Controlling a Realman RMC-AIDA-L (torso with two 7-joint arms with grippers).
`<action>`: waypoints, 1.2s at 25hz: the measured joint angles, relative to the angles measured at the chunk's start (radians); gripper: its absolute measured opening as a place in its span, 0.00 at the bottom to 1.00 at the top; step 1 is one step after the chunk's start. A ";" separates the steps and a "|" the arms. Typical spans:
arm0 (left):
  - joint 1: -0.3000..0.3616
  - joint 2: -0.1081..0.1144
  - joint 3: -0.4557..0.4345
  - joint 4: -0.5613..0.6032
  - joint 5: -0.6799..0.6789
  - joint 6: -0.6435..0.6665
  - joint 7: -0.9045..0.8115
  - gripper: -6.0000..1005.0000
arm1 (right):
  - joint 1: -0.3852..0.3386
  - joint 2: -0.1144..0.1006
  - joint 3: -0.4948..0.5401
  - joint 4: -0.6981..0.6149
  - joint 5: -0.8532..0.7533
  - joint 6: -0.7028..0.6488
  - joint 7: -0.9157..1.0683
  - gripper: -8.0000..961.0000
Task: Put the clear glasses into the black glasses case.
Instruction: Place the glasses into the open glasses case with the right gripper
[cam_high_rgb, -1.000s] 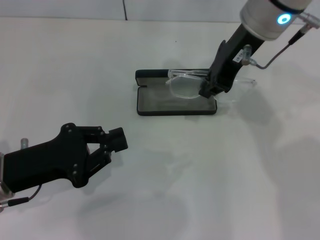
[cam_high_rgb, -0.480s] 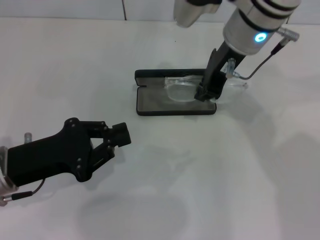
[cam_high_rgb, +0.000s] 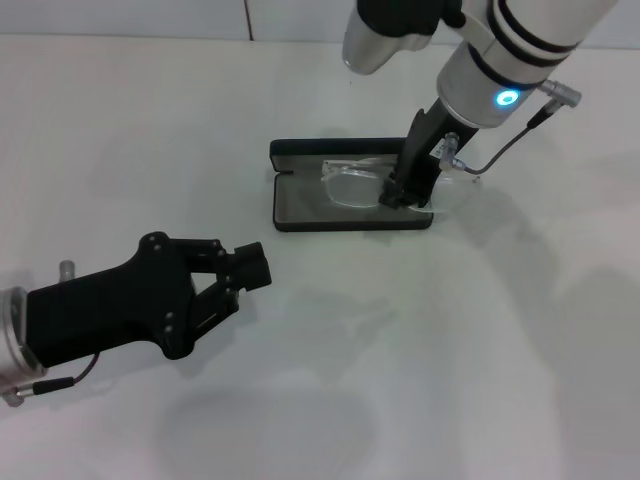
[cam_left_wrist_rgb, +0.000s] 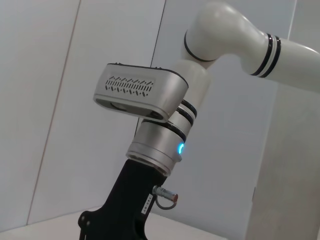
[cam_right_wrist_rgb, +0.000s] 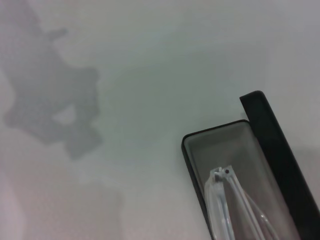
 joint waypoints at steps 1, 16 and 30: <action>0.000 0.000 0.000 0.000 0.001 -0.001 0.000 0.12 | -0.002 0.000 -0.012 0.001 0.000 0.012 0.000 0.13; -0.015 -0.012 -0.003 0.000 0.019 -0.015 0.000 0.12 | -0.013 0.000 -0.151 0.014 0.060 0.143 -0.007 0.13; -0.023 -0.014 -0.005 -0.002 0.020 -0.026 0.000 0.12 | -0.014 0.000 -0.153 0.036 0.096 0.170 -0.006 0.13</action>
